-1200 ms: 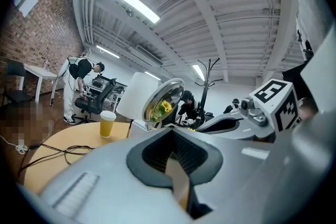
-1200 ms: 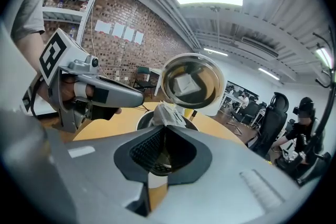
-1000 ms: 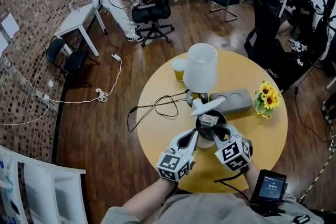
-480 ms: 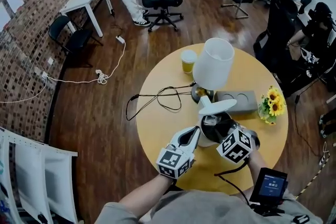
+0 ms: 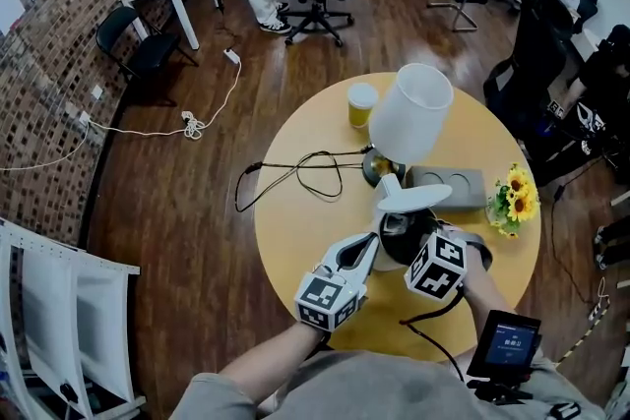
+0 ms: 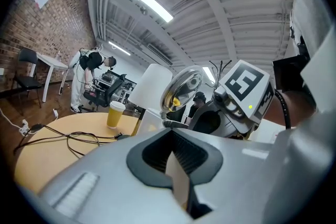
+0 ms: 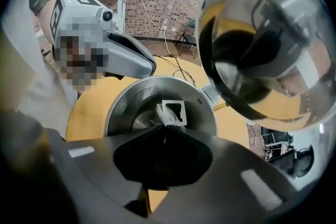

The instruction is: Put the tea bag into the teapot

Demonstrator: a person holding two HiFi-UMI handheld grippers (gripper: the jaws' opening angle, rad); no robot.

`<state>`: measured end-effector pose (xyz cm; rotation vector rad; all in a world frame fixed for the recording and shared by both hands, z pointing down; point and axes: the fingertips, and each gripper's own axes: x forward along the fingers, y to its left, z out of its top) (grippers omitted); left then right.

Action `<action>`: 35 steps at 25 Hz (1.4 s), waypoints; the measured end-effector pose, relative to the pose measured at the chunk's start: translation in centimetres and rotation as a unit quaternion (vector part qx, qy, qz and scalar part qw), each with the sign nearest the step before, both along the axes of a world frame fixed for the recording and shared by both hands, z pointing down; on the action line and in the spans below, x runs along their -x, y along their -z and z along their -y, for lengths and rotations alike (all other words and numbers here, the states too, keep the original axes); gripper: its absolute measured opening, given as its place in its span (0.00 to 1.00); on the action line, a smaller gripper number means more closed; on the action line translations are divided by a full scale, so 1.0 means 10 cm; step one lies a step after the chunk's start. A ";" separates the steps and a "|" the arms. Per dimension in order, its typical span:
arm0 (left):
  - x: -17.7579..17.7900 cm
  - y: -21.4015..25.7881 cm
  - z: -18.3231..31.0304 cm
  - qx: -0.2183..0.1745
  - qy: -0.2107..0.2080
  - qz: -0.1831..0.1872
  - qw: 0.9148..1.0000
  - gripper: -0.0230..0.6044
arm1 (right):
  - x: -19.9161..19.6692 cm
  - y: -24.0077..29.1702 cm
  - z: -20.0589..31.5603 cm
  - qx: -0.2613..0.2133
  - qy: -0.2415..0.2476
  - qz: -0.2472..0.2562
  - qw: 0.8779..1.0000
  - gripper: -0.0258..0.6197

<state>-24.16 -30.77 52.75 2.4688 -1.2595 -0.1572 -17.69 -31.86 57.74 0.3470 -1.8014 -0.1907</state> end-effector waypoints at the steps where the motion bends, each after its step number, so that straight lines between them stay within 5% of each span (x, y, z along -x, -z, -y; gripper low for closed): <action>1: 0.01 0.01 -0.01 0.000 0.002 0.000 1.000 0.04 | 0.00 0.00 -0.01 0.002 0.004 -0.005 1.000 0.08; 12: 0.08 0.03 -0.01 0.000 0.012 -0.007 1.000 0.04 | 0.01 -0.04 -0.02 0.011 0.020 -0.045 0.999 0.09; 21: 0.13 0.01 0.00 0.001 0.016 -0.010 1.000 0.04 | 0.04 -0.06 0.01 0.013 0.009 -0.027 1.000 0.12; 28: 0.03 0.18 -0.09 -0.006 0.007 0.001 1.000 0.04 | 0.05 0.18 0.00 -0.029 -0.043 0.079 0.996 0.09; 35: -0.09 0.44 -0.15 -0.027 -0.006 0.027 0.999 0.04 | 0.03 0.65 0.00 -0.129 -0.109 0.212 0.962 0.06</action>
